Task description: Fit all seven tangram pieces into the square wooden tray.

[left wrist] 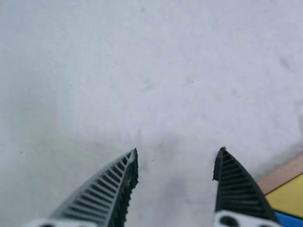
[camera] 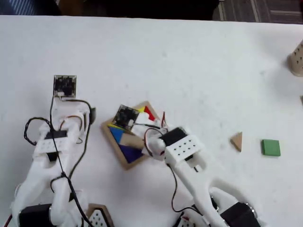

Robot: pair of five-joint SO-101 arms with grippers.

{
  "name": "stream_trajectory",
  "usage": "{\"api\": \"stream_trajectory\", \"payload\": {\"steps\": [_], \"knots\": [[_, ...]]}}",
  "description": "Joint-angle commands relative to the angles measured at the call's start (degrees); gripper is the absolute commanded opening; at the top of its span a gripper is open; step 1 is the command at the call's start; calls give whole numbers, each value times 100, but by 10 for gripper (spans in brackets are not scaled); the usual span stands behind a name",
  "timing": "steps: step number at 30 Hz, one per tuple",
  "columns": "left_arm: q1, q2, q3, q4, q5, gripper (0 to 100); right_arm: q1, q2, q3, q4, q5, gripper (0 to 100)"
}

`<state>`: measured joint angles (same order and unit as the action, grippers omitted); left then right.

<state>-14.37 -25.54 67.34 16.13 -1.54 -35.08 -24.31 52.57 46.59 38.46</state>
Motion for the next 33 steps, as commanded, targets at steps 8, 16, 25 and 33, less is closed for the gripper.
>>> {"api": "stream_trajectory", "payload": {"steps": [8,16,25,33], "knots": [[-66,-154,-35,26,-26,267,22,611,18,-760,1424,20],[-66,-154,-35,9,-26,267,40,611,-149,-611,1090,20],[-66,-154,-35,9,-26,267,48,75,-158,-189,-475,20],[-66,-154,-35,0,-26,267,514,409,-1099,699,-4949,25]]}}
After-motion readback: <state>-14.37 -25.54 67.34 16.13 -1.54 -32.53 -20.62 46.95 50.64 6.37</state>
